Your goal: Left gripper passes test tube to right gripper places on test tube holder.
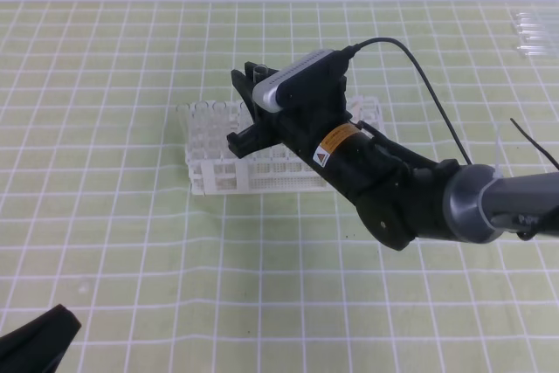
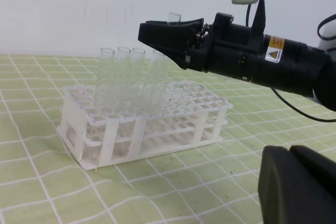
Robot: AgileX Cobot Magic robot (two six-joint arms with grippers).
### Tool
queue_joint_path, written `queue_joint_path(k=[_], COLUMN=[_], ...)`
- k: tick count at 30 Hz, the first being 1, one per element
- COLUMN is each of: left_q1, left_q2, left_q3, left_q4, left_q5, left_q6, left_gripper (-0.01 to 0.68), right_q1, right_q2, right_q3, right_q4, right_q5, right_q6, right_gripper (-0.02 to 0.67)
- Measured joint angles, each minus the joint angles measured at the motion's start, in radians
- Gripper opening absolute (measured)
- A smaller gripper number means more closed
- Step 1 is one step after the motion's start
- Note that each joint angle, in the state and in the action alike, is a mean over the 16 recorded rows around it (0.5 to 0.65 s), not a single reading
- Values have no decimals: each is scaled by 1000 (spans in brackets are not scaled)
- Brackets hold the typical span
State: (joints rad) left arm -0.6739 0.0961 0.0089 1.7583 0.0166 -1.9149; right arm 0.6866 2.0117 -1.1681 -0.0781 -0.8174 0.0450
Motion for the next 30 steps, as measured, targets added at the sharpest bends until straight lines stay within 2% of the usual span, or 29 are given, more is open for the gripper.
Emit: queue_joint_path(k=[11, 25, 30], left_q1=[0, 0, 0], left_q2=[0, 1, 2], left_q3=[4, 2, 5], left_q4=[6, 4, 8], left_q5=[2, 1, 3], left_q6=[1, 1, 1], left_gripper=[-2, -2, -2], right_q1=[0, 0, 0], right_q2=[-1, -9, -27], right_q3=[0, 0, 0], right_q4=[2, 12, 12], right_q5=[-9, -10, 6], right_q6=[9, 22, 22], right_gripper=[106, 287, 318])
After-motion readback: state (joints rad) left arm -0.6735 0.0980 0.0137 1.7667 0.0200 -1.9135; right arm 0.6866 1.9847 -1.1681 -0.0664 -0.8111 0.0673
